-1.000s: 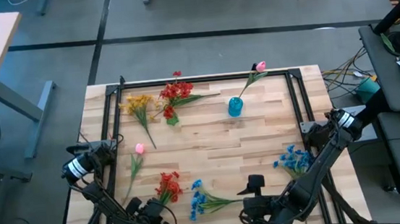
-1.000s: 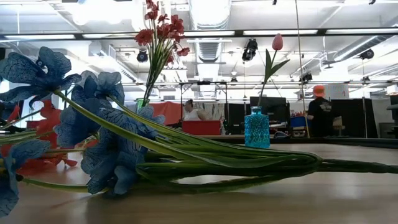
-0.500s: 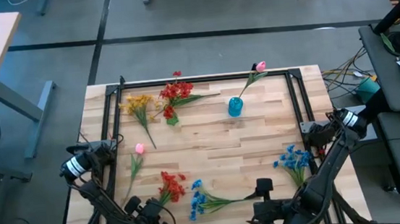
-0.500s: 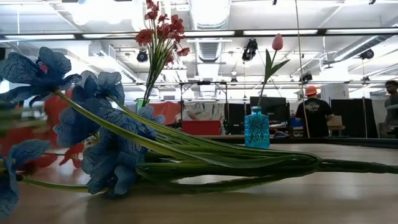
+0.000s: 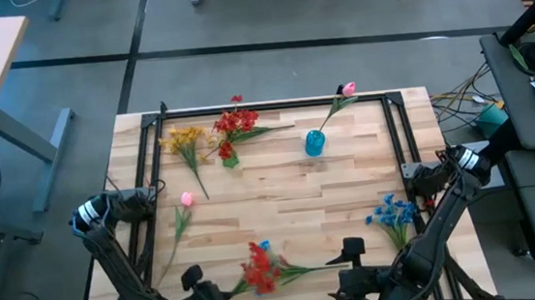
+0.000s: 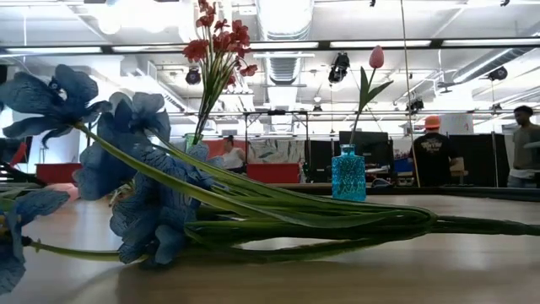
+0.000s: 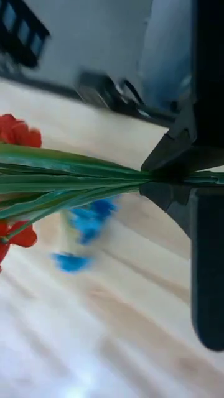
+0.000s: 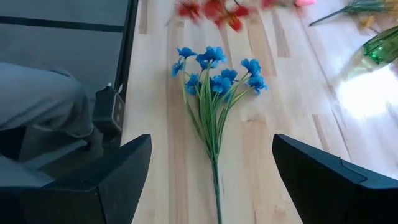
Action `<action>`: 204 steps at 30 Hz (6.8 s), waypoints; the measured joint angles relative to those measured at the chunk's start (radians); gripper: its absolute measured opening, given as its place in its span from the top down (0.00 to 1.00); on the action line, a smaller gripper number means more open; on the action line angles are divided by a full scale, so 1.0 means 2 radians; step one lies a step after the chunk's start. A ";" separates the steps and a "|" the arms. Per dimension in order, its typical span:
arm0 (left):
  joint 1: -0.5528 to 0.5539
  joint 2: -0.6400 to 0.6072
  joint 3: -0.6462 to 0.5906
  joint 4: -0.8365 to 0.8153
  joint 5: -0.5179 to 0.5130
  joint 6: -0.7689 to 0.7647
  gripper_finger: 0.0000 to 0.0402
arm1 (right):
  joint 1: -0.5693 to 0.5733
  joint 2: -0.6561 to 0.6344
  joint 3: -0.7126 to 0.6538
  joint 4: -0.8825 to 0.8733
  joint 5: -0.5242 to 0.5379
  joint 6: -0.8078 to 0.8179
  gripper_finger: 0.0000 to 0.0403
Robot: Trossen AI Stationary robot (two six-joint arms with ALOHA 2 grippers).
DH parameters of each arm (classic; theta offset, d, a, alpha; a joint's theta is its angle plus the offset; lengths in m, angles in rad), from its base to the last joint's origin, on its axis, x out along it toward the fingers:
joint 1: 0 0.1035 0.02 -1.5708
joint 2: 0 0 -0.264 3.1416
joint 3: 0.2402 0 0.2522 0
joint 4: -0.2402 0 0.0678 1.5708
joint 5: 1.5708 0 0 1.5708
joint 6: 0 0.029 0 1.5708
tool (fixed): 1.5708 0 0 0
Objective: Sort flowers into vase by color
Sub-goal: Put the red flowers into the green vase, then put the pink tulip into the blue vase
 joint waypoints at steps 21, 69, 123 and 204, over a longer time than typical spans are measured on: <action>-0.003 -0.061 0.066 0.011 -0.209 0.347 1.00 | 0.000 -0.002 0.000 0.001 0.003 -0.029 0.19; 0.557 -0.630 -0.713 1.004 0.263 0.828 1.00 | -0.228 -0.122 -0.037 0.003 -0.117 -0.308 0.19; 0.806 -0.324 -0.728 1.146 0.402 0.614 0.92 | -0.336 -0.251 -0.238 0.192 -0.235 -0.284 0.19; 0.171 -0.638 -0.644 0.459 0.073 0.205 0.26 | -0.078 0.040 -0.001 -0.118 -0.317 0.237 0.19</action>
